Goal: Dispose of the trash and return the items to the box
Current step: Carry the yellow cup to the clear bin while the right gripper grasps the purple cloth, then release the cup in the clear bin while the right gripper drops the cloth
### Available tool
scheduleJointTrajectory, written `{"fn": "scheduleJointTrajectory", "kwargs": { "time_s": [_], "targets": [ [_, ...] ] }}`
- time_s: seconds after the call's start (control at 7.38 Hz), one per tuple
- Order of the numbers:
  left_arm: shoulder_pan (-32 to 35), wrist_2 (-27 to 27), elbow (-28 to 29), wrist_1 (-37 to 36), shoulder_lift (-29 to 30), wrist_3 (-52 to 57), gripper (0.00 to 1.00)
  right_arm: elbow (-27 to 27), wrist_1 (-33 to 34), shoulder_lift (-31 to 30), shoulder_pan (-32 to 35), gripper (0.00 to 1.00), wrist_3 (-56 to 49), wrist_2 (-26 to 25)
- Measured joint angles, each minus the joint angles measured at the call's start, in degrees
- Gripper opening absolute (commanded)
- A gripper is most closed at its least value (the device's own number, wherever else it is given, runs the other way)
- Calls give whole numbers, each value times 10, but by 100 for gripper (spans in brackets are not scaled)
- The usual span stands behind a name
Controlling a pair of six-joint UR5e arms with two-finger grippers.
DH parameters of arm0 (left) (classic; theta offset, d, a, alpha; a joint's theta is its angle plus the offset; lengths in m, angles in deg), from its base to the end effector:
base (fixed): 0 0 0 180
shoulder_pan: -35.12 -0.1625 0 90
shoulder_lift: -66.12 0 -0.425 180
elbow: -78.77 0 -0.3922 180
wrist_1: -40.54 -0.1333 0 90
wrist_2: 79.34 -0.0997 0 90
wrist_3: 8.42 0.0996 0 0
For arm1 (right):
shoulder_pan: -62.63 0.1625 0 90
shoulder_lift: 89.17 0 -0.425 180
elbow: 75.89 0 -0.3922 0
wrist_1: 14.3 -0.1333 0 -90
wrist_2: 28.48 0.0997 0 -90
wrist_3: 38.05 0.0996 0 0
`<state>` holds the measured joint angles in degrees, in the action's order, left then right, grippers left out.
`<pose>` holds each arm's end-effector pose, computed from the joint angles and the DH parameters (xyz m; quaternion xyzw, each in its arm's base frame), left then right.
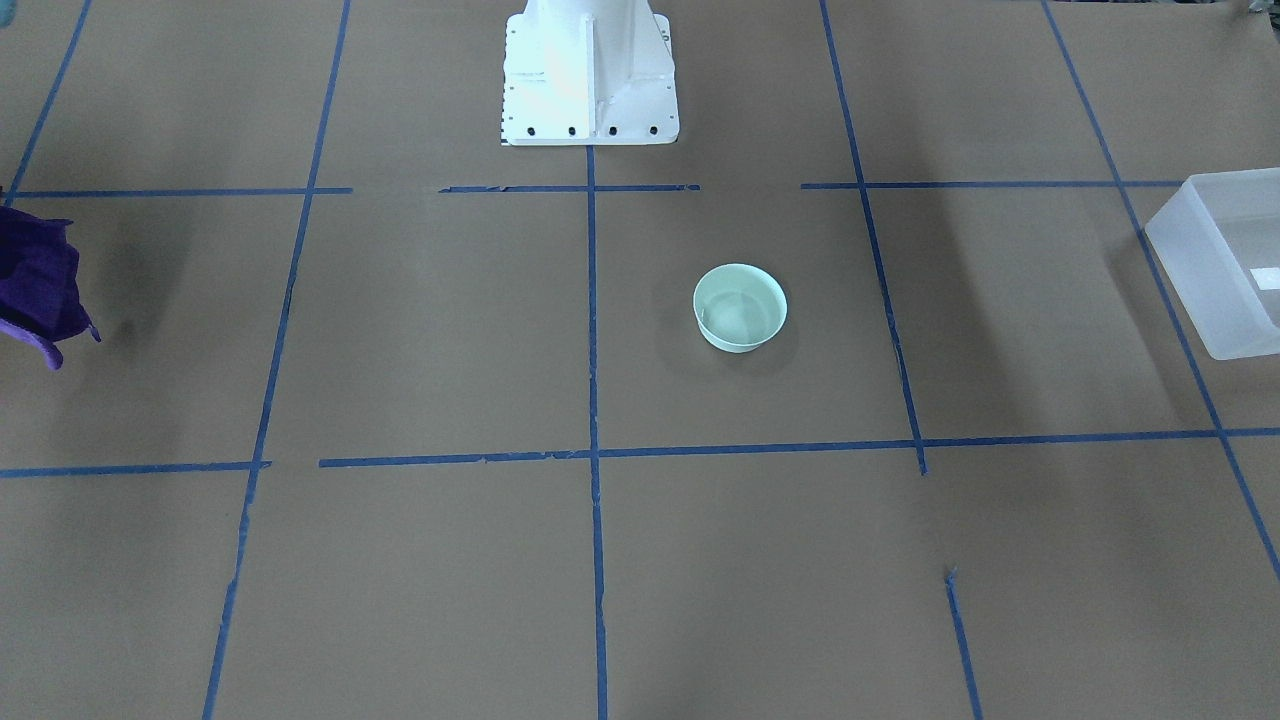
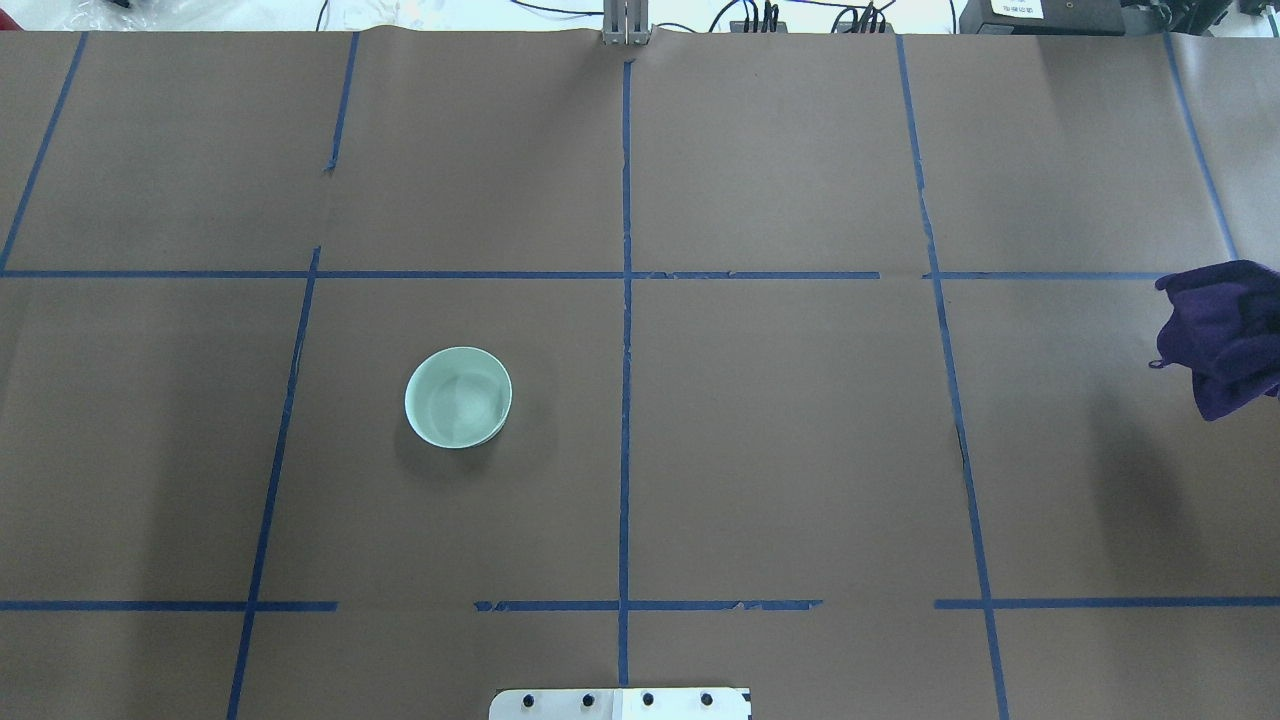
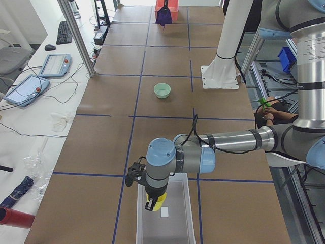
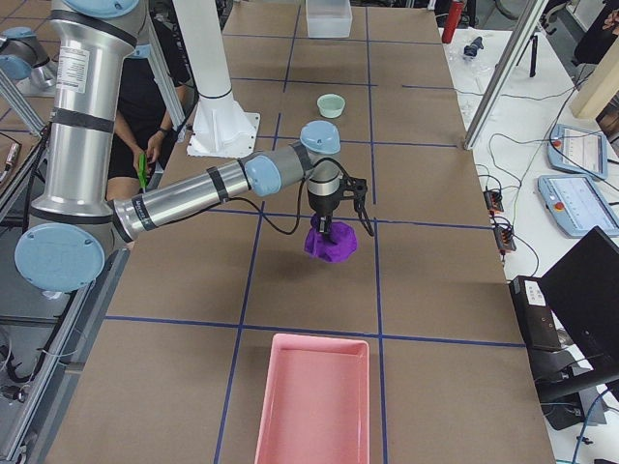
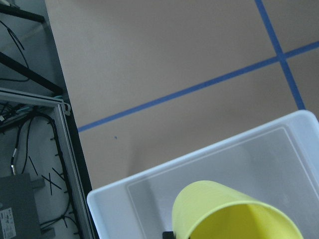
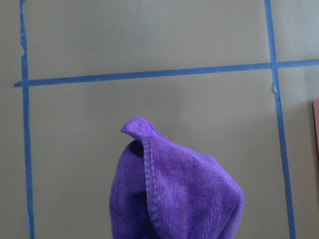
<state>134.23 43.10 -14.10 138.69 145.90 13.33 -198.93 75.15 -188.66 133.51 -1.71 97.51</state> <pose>-0.1445 -0.3966 0.7136 0.0808 0.2675 0.1076 0.9541 -0.0648 -0.4151 0.4578 0.0352 -0.3598 0.0755 0.9293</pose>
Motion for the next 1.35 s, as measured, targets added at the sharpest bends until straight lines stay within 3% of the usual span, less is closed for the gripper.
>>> {"fn": "scheduleJointTrajectory", "kwargs": {
  "time_s": [0.68, 1.22, 1.35],
  "targets": [
    [-61, 126, 69, 25, -5, -1, 0, -8, 8, 12, 142, 0, -77, 35],
    [-123, 162, 130, 109, -4, -18, 0, 14, 11, 7, 218, 0, -167, 49],
    [-130, 161, 144, 134, -4, -33, 38, 15, 11, 6, 233, 0, -175, 51]
  ]
}}
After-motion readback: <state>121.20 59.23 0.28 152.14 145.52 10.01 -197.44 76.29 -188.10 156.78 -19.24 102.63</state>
